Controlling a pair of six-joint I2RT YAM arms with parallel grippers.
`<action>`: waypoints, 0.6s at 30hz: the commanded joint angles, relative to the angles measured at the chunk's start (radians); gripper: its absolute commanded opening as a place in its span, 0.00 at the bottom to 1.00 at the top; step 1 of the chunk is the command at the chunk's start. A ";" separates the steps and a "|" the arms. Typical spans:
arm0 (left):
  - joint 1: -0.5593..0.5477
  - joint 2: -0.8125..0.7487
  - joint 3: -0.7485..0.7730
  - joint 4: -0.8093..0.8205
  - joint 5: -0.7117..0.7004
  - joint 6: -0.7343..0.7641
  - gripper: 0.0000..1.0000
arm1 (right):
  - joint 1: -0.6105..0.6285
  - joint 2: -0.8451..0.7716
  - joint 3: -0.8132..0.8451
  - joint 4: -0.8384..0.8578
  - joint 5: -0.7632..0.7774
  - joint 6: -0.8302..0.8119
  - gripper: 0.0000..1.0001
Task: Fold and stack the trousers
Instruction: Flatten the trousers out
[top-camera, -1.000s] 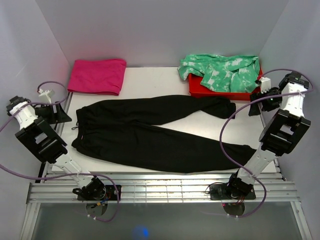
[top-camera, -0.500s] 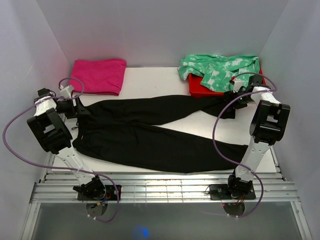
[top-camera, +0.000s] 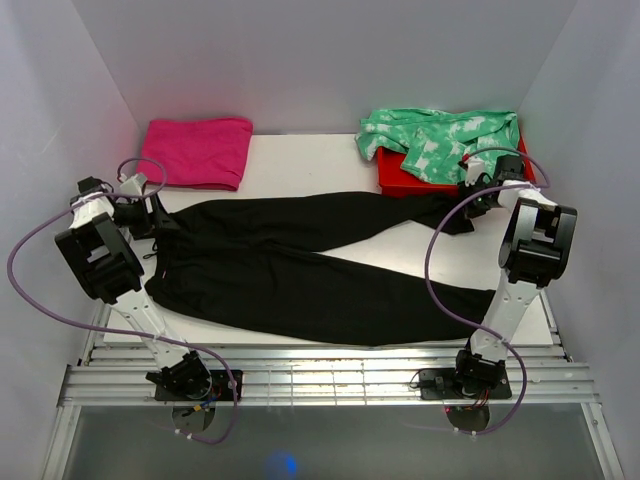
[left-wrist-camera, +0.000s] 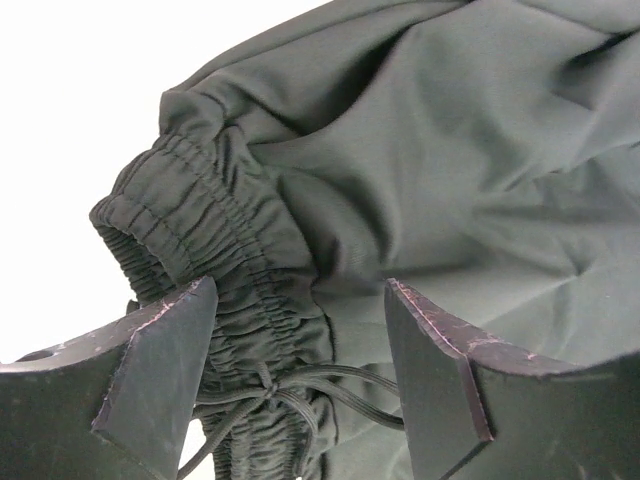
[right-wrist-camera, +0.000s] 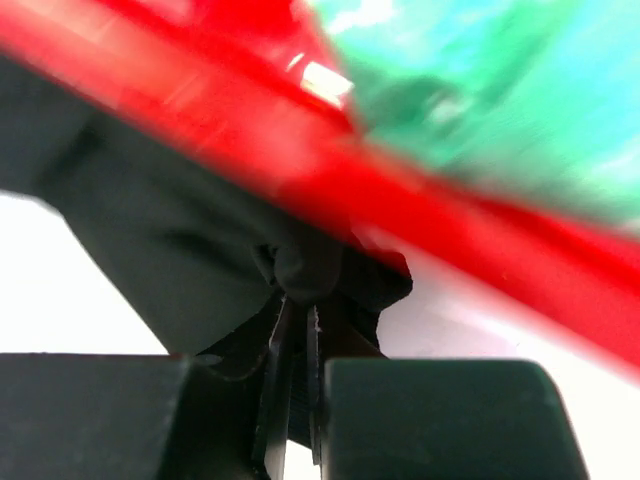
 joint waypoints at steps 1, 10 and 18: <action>-0.003 -0.003 0.038 0.007 -0.043 -0.013 0.79 | -0.014 -0.163 -0.089 0.020 -0.047 -0.152 0.08; -0.015 0.005 0.064 -0.017 -0.072 0.000 0.76 | -0.096 -0.602 -0.408 0.180 -0.096 -0.613 0.08; -0.015 -0.018 0.016 0.000 -0.093 0.005 0.73 | -0.192 -0.842 -1.062 0.918 -0.253 -1.198 0.08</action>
